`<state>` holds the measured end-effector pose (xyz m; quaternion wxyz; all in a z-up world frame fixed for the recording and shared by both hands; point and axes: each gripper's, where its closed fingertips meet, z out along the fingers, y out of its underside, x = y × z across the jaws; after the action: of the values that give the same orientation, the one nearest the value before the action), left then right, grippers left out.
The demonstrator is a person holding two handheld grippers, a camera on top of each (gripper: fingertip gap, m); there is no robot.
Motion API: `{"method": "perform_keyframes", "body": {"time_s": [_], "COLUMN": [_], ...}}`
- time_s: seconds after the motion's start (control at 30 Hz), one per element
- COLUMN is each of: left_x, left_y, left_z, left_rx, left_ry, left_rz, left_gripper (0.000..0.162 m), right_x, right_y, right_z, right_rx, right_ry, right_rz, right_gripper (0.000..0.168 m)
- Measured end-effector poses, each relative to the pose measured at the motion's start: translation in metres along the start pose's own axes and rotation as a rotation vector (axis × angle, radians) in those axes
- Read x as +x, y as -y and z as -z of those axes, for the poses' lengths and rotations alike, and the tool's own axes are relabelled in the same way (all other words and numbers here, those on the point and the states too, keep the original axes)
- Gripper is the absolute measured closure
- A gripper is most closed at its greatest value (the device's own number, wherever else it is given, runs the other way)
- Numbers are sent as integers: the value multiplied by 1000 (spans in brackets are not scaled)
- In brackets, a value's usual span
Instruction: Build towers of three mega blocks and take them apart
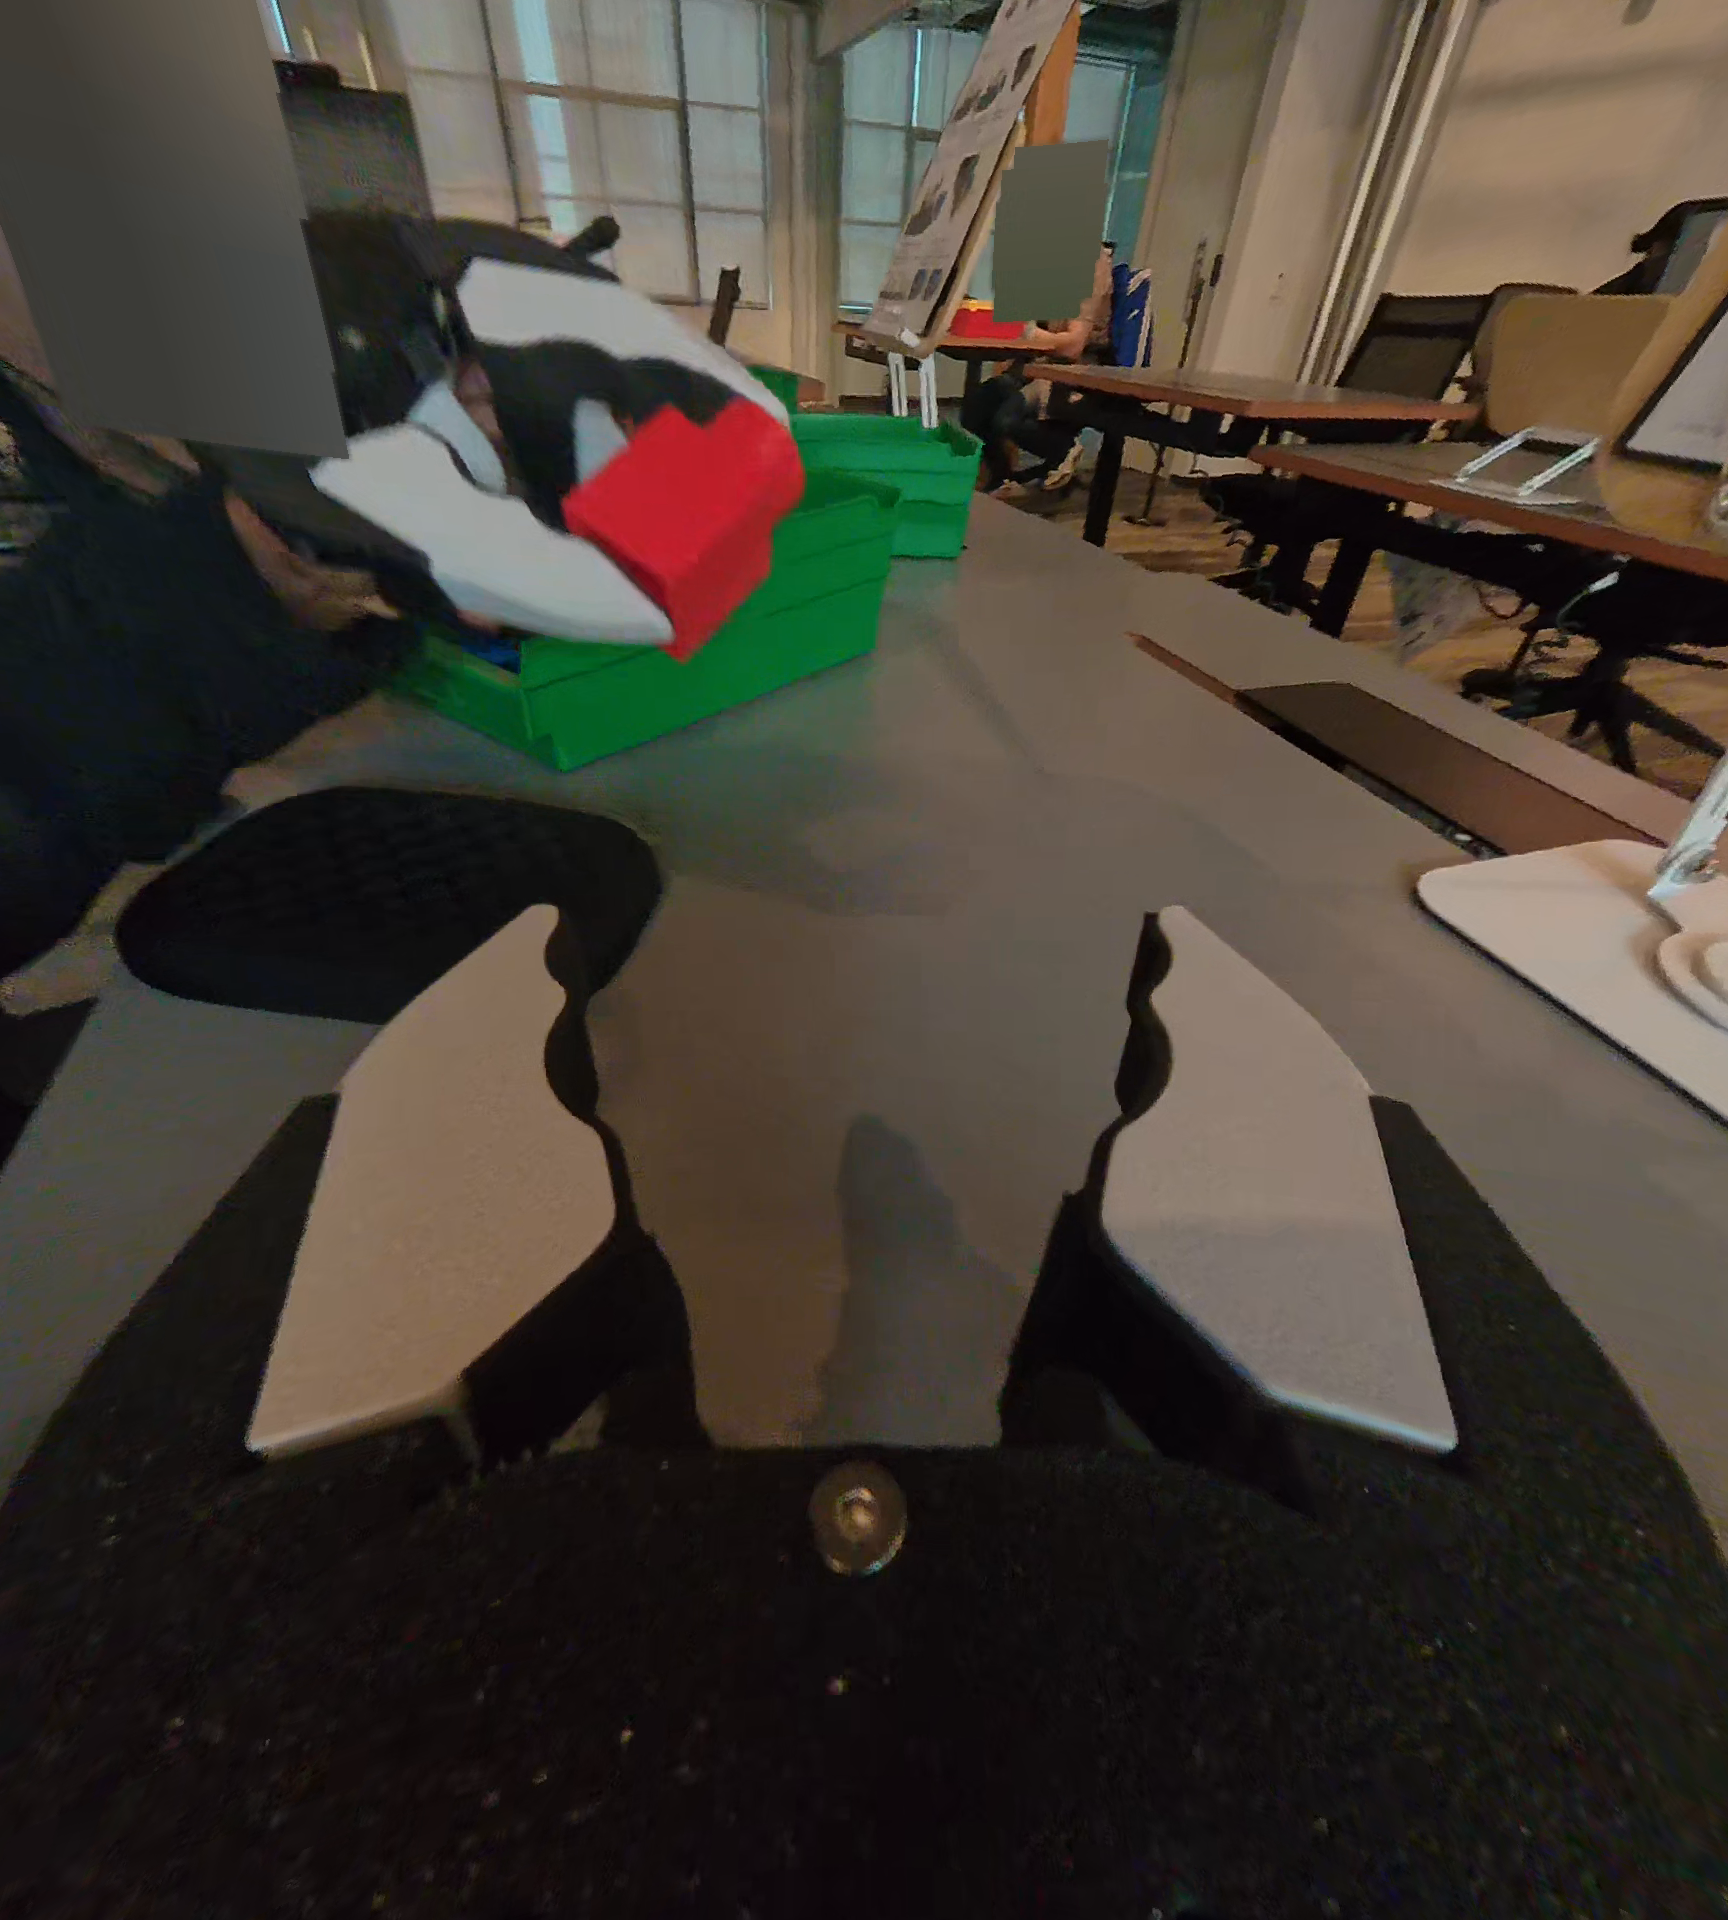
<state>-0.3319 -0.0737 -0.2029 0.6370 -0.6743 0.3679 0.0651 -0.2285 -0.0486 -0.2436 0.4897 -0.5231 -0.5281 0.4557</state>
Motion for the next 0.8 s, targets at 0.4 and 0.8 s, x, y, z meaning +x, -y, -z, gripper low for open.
{"method": "perform_keyframes", "body": {"time_s": [0.4, 0.8], "left_x": [41, 54], "left_y": [-8, -11], "left_z": [-43, -48], "left_rx": [-22, -74], "left_ry": [155, 266], "left_rz": [-275, -539], "left_gripper": [102, 102], "right_x": [-10, -8], "right_y": [4, 11], "right_z": [-17, -63], "right_rx": [-144, -284], "right_ry": [5, -28], "right_rz": [-88, -79], "right_gripper": [87, 116]}}
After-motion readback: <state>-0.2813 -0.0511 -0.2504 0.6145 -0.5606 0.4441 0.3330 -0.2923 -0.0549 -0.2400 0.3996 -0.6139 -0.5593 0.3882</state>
